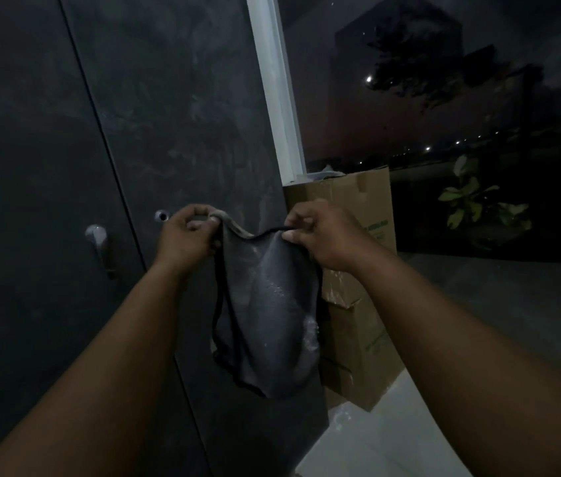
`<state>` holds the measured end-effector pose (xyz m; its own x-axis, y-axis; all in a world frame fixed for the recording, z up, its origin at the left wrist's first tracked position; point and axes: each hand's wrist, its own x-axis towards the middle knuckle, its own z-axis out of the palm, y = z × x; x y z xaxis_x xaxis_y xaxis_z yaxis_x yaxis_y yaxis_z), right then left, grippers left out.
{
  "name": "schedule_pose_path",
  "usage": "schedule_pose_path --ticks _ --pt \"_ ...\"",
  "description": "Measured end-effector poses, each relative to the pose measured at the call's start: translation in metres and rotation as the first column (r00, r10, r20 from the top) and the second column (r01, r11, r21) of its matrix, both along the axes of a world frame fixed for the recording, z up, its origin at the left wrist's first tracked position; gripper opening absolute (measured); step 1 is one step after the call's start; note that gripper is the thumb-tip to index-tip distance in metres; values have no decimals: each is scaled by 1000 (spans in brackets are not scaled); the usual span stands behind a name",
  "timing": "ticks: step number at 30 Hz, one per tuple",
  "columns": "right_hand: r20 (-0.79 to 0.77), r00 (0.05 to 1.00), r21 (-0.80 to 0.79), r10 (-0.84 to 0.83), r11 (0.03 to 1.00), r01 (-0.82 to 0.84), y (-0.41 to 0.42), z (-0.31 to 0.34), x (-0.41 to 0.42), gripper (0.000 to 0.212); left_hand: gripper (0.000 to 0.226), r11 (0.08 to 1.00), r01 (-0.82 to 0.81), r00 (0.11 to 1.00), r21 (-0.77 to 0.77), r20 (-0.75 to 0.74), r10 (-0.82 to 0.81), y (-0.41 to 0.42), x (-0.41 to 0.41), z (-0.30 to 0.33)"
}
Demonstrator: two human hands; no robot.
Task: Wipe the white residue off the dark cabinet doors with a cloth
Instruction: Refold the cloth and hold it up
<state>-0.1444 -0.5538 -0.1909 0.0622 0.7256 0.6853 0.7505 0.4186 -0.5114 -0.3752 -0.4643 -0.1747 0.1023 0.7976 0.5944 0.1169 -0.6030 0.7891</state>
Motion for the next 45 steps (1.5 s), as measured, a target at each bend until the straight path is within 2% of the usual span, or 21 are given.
schedule_pose_path --ticks 2,4,8,11,13,16,18,22,28,32,35,38,40,42,45 --pt "3 996 30 92 995 -93 5 22 8 14 26 976 212 977 -57 41 -210 5 16 17" --pt "-2 988 38 154 987 -154 12 54 16 11 33 924 358 933 -131 69 -352 14 37 44" --pt "-18 981 19 195 981 -194 22 120 29 8 25 793 555 831 -250 122 -543 33 78 99" --pt "-42 978 1 204 979 -204 33 163 38 11 18 690 670 742 -274 263 -616 49 102 136" --pt "-48 977 -5 209 978 -209 45 184 38 12 26 680 671 739 -297 340 -581 63 114 156" --pt "-72 980 -15 187 982 -189 72 206 27 13 35 705 596 798 -384 386 -464 89 127 180" --pt "-62 986 -24 154 988 -155 93 218 15 14 36 709 537 843 -457 326 -428 106 125 194" --pt "-23 998 -111 61 992 -63 119 243 -17 9 35 739 383 912 -554 100 -398 130 89 213" --pt "32 997 -185 -76 979 81 111 287 -65 10 53 531 474 861 -702 243 -448 126 33 266" --pt "-37 996 -231 -85 970 74 98 330 -93 10 52 495 560 792 -665 253 -556 109 8 309" --pt "-108 994 -255 -29 967 1 90 358 -110 26 34 559 562 789 -609 193 -583 99 -3 336" --pt "-183 983 -299 -5 953 -51 81 375 -114 32 40 587 590 770 -555 168 -615 99 -12 355" --pt "-184 982 -281 -33 960 -20 76 380 -112 32 38 575 633 728 -518 149 -669 100 -16 362" --pt "-188 979 -247 -80 969 32 70 382 -108 41 33 566 659 696 -495 117 -708 96 -13 367" --pt "-200 971 -239 -128 968 79 64 382 -93 63 27 585 640 719 -497 120 -684 87 1 374"
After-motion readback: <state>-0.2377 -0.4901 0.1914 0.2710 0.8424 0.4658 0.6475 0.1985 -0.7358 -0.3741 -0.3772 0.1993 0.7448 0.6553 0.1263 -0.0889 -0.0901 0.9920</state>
